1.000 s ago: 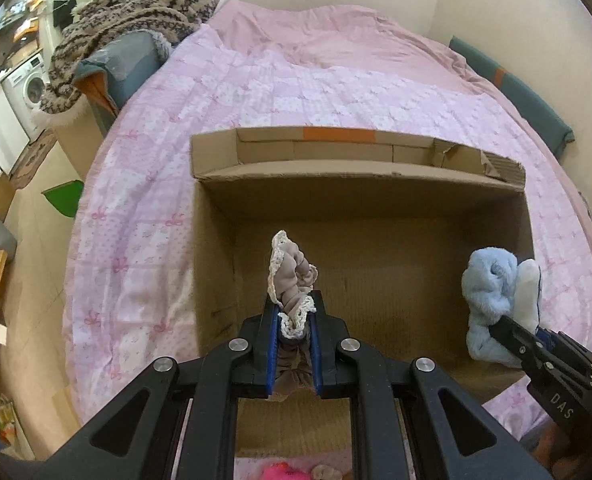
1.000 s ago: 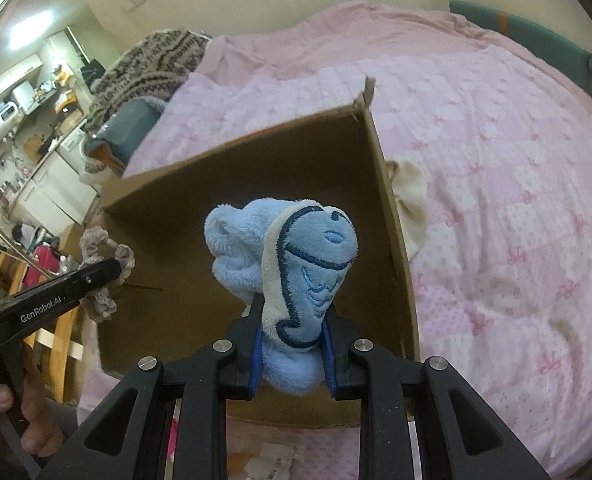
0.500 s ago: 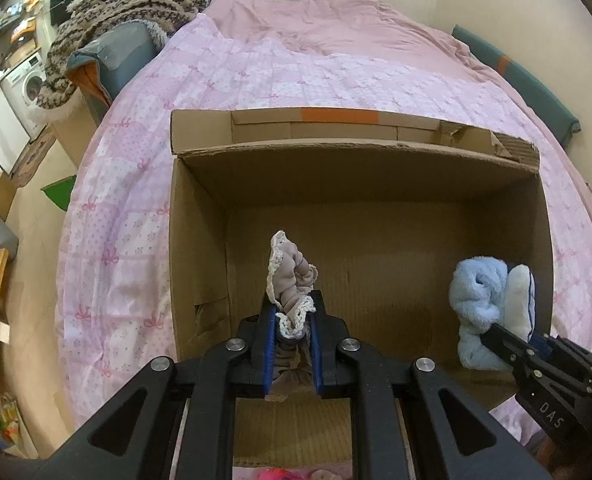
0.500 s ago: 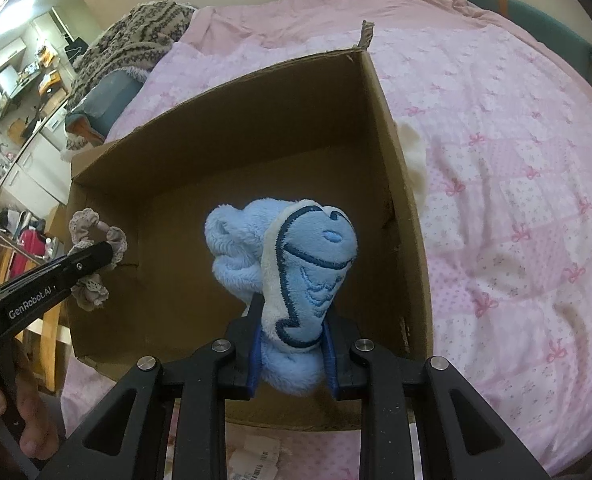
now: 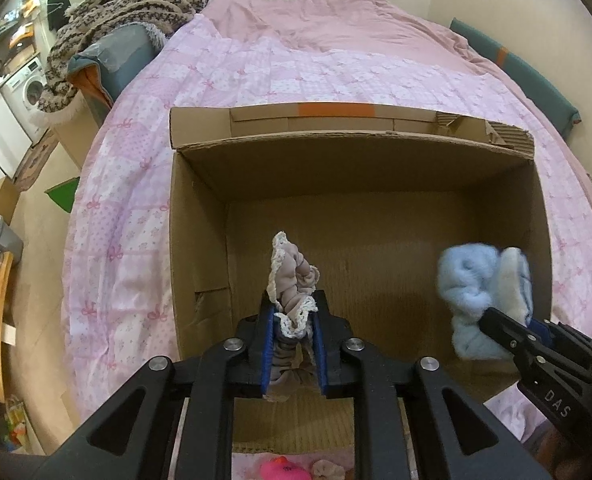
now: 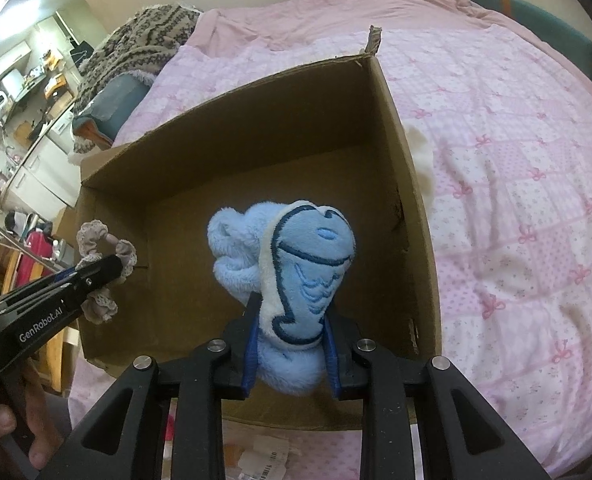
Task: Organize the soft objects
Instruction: 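Open both tools to drop the scrunchie and plush into the box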
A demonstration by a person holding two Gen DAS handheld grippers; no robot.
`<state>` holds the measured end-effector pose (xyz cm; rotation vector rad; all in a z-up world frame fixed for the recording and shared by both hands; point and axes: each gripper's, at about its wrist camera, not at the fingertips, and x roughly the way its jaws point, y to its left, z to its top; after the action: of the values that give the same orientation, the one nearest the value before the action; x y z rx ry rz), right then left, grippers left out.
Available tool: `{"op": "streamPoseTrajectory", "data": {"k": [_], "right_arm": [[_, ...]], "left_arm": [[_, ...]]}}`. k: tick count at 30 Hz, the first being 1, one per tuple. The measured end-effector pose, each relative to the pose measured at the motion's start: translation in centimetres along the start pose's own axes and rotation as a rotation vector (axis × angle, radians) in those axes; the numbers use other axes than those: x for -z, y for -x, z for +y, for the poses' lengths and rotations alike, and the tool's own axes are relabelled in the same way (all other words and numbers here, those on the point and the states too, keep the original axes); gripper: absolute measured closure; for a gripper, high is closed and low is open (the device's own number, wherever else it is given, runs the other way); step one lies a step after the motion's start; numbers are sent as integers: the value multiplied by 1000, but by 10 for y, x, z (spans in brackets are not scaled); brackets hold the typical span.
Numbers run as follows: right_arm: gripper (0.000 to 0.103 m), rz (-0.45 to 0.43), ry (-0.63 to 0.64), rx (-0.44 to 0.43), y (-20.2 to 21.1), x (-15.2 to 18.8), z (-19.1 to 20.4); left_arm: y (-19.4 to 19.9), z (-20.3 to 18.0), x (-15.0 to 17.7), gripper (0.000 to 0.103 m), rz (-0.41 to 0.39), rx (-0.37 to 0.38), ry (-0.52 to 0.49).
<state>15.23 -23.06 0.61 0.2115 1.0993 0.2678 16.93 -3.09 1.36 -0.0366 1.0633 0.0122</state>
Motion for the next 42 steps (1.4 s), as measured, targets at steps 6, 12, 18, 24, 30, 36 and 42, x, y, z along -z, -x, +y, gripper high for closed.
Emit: {"op": "streamPoseTrajectory", "data": {"k": [6, 12, 18, 24, 30, 36, 42], "right_arm": [[75, 1, -10, -16, 1, 0, -1], [49, -23, -17, -33, 8, -2, -1], [22, -108, -15, -42, 28, -3, 0], [21, -131, -2, -40, 40, 0, 3], [21, -133, 3, -65, 60, 4, 6], [21, -132, 34, -92, 90, 13, 21], [21, -110, 74, -110, 105, 32, 33]], "left_arm": [[15, -2, 1, 50, -46, -8, -25], [30, -1, -1, 37, -83, -26, -32], [39, 6, 0, 37, -87, -24, -2], [50, 11, 6, 37, -93, -19, 1], [71, 22, 14, 37, -103, 0, 14], [99, 35, 26, 37, -133, 20, 22], [111, 53, 45, 36, -113, 40, 70]]}}
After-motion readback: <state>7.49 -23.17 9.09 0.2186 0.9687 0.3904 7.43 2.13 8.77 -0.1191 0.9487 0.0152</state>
